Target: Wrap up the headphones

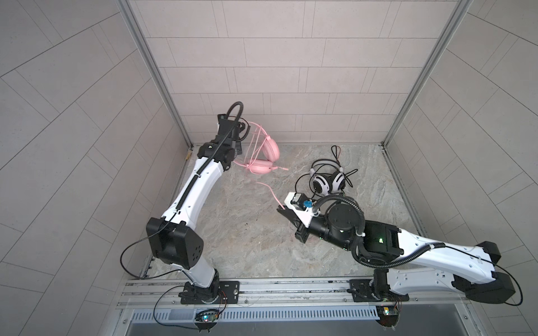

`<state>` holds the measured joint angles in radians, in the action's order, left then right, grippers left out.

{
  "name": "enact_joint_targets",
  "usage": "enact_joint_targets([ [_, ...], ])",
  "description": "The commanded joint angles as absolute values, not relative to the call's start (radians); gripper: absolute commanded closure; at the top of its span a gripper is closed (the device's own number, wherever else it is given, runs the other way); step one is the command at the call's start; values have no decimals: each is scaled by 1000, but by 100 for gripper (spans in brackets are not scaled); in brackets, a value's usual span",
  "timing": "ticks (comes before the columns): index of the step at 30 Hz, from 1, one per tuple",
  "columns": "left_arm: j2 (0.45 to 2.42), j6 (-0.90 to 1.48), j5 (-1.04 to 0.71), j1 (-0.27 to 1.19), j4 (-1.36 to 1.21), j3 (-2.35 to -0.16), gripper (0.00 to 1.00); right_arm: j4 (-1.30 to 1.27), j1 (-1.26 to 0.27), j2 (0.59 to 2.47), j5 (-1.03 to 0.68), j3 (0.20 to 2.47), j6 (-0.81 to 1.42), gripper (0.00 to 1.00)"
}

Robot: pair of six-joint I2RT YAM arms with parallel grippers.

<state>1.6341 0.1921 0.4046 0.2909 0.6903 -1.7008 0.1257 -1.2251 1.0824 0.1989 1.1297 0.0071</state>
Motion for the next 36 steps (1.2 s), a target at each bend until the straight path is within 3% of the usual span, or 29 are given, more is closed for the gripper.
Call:
enact_joint_targets([
  [1, 1609, 35, 469, 342, 748, -1700, 100, 151, -1159, 1079, 255, 1148, -55, 100],
  [13, 1403, -138, 85, 388, 771, -1451, 100, 163, -689, 1035, 50, 1142, 62, 100],
  [21, 1341, -189, -94, 386, 805, -1412, 100, 139, -470, 1073, -95, 1085, 194, 100],
  [30, 1288, -149, -259, 379, 798, -1401, 100, 106, -388, 1110, -160, 999, 252, 100],
  [36, 1270, -82, -445, 370, 773, -1430, 100, 18, -390, 1192, -353, 956, 293, 100],
])
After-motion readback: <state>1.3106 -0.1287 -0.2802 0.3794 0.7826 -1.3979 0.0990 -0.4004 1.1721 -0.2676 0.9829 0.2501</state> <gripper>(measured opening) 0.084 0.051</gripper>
